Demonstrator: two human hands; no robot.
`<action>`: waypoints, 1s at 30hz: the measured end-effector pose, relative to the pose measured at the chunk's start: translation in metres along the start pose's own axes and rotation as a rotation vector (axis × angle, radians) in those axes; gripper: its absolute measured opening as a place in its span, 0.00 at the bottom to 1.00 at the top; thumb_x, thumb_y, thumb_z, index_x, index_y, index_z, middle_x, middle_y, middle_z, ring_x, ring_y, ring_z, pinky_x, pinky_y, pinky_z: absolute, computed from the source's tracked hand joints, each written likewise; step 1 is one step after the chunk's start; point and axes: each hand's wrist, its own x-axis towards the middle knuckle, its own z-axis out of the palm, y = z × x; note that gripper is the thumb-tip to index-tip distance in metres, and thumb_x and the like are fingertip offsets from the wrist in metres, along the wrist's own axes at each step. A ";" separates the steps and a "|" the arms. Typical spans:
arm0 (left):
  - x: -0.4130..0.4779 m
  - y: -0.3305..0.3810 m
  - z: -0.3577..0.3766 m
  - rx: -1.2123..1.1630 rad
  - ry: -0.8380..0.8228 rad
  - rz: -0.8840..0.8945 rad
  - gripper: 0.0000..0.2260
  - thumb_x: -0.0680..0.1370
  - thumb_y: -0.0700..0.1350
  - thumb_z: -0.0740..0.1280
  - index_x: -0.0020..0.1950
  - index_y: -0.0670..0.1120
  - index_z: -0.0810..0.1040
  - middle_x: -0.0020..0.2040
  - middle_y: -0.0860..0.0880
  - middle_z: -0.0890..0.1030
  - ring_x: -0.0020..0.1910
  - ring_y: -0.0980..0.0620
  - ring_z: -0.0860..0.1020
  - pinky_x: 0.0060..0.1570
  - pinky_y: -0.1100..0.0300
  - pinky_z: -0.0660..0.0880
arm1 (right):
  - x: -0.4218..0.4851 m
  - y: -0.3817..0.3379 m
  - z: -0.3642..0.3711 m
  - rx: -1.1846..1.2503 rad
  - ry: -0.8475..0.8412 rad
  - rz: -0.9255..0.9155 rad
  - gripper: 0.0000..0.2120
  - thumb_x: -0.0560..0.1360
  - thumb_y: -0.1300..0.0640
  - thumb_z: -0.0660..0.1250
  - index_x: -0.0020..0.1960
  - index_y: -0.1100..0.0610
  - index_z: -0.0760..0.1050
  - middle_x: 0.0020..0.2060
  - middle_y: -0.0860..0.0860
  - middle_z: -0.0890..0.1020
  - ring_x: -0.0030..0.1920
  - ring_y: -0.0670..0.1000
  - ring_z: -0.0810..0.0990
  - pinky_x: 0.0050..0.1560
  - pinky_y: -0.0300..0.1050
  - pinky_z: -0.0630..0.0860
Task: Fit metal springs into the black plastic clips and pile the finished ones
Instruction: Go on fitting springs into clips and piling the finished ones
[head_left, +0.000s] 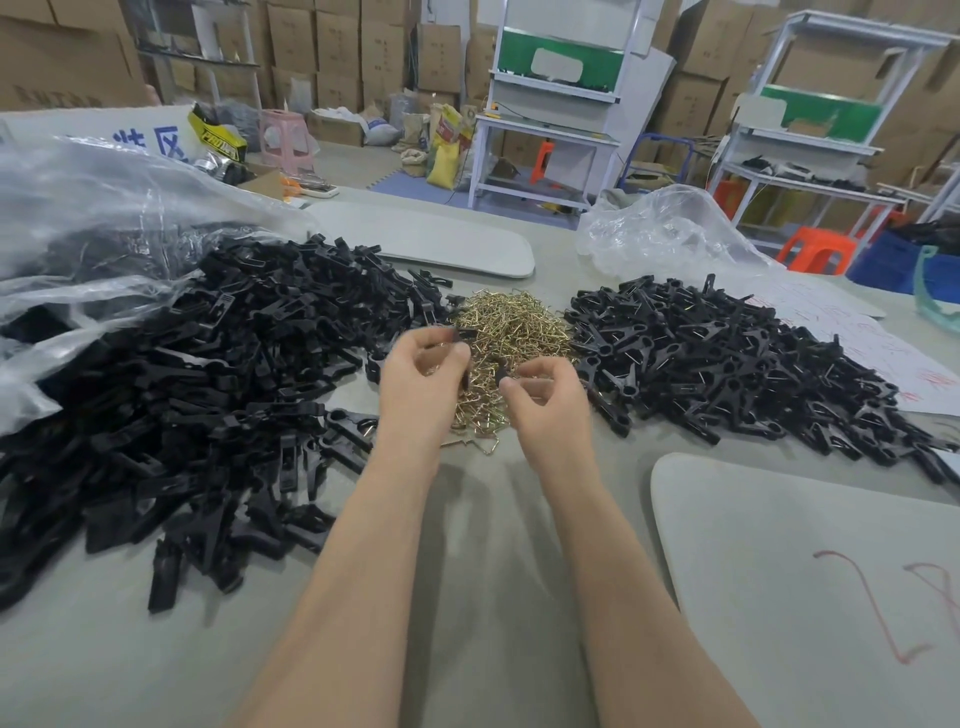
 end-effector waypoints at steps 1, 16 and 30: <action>0.000 0.005 -0.001 -0.014 0.049 0.071 0.07 0.77 0.40 0.67 0.49 0.53 0.75 0.46 0.50 0.81 0.43 0.53 0.79 0.44 0.61 0.76 | -0.002 -0.003 0.005 -0.037 -0.021 0.000 0.07 0.74 0.61 0.68 0.46 0.53 0.71 0.41 0.52 0.79 0.42 0.51 0.79 0.47 0.44 0.78; 0.007 0.031 -0.027 -0.400 0.443 0.213 0.11 0.78 0.38 0.65 0.60 0.42 0.73 0.47 0.47 0.78 0.43 0.55 0.78 0.48 0.62 0.76 | -0.015 -0.028 0.072 -0.812 -0.579 -0.422 0.09 0.73 0.63 0.62 0.52 0.60 0.78 0.51 0.60 0.80 0.51 0.61 0.76 0.47 0.48 0.67; 0.006 0.028 -0.030 -0.483 0.527 0.209 0.10 0.79 0.37 0.64 0.60 0.40 0.71 0.41 0.52 0.78 0.35 0.61 0.77 0.40 0.67 0.74 | 0.016 -0.006 -0.010 -0.725 0.272 0.006 0.23 0.76 0.45 0.64 0.67 0.55 0.68 0.65 0.56 0.72 0.66 0.57 0.65 0.64 0.49 0.61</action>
